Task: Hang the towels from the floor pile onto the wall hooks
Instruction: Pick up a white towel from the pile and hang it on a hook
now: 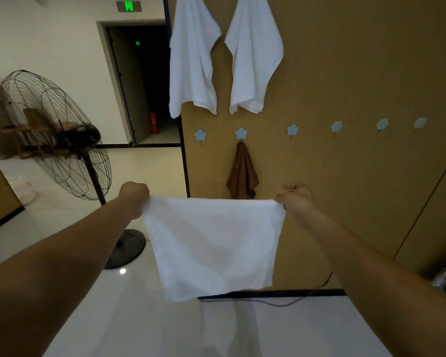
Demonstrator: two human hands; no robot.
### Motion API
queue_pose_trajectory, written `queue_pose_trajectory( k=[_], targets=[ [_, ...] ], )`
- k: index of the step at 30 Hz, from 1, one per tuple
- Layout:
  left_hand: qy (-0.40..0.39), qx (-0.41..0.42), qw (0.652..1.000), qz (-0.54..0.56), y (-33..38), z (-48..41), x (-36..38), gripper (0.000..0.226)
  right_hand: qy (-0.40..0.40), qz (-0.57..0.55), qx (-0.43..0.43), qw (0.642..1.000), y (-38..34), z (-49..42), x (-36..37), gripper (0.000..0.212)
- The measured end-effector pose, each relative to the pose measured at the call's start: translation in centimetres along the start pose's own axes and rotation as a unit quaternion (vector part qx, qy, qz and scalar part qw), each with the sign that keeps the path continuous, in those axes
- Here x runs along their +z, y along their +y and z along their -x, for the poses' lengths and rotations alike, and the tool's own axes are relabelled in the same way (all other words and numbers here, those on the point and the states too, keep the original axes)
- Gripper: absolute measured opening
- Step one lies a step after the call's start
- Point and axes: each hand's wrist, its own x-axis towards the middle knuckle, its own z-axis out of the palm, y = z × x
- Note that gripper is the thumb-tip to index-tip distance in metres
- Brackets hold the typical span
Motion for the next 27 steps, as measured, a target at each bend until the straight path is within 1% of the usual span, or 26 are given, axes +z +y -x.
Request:
queue_pose_trajectory(
  k=[1,2,3,4,5,7,9,10,11,12,14,15,17,19,22,24,25,27],
  targets=[
    [0.015,-0.054,0.981,0.185,0.6,0.0,-0.4,0.003,-0.002,-0.007,-0.011,1.000,-0.1,0.0,0.0,0.038],
    [0.006,-0.084,0.943,0.323,1.0,0.3,-0.8,0.004,-0.005,-0.018,-0.020,1.000,-0.1,-0.1,0.0,0.036],
    [-0.007,-0.064,0.930,0.361,0.6,0.7,-1.3,0.006,-0.012,-0.027,-0.026,0.999,-0.1,-0.1,-0.1,0.033],
    [-0.039,-0.051,0.934,0.352,0.7,1.0,-1.7,0.008,-0.024,-0.030,-0.032,0.999,-0.1,-0.2,-0.2,0.031],
    [-0.081,-0.054,0.930,0.354,0.7,1.5,-2.2,0.011,-0.040,-0.026,-0.041,0.998,-0.1,-0.2,-0.3,0.031],
    [-0.197,-0.014,0.925,0.324,0.5,2.3,-2.7,0.022,-0.090,0.025,-0.075,0.993,-0.2,-0.2,-0.7,0.034],
    [-0.288,0.062,0.934,0.203,0.5,3.1,-3.5,0.033,-0.134,0.125,-0.119,0.976,-0.2,-0.2,-0.9,0.041],
    [-0.304,0.104,0.939,0.125,0.4,3.3,-3.7,0.036,-0.145,0.180,-0.141,0.963,-0.1,-0.4,-1.0,0.043],
    [-0.302,0.139,0.941,0.059,0.3,3.5,-3.6,0.036,-0.150,0.228,-0.163,0.948,0.1,-0.7,-0.9,0.041],
    [-0.290,0.167,0.942,0.007,0.2,3.6,-3.3,0.033,-0.145,0.268,-0.189,0.934,0.2,-0.8,-0.6,0.034],
    [-0.265,0.222,0.936,-0.062,0.3,3.8,-2.7,0.022,-0.116,0.312,-0.235,0.913,0.3,-1.1,0.1,0.019],
    [-0.244,0.249,0.934,-0.081,0.2,3.8,-2.6,0.030,-0.100,0.317,-0.249,0.910,0.2,-1.2,0.4,0.022],
    [-0.201,0.267,0.939,-0.081,-0.1,3.9,-2.6,0.048,-0.077,0.318,-0.248,0.912,-0.2,-1.3,1.1,0.034],
    [-0.187,0.275,0.941,-0.064,-0.5,3.9,-2.9,0.052,-0.063,0.327,-0.235,0.913,-0.8,-1.2,1.9,0.038],
    [-0.175,0.315,0.929,-0.086,-1.0,3.7,-3.0,0.041,-0.041,0.324,-0.260,0.908,-1.7,-0.4,3.8,0.030],
    [-0.149,0.339,0.923,-0.106,-1.3,3.3,-2.8,0.031,-0.039,0.287,-0.280,0.915,-2.1,0.2,5.0,0.013],
    [-0.137,0.341,0.924,-0.108,-1.6,3.0,-2.6,0.028,-0.042,0.269,-0.279,0.921,-2.3,0.5,5.5,0.011],
    [-0.118,0.334,0.926,-0.133,-2.3,2.3,-2.4,0.024,-0.053,0.218,-0.248,0.942,-2.8,0.9,6.6,0.010]
  ],
)
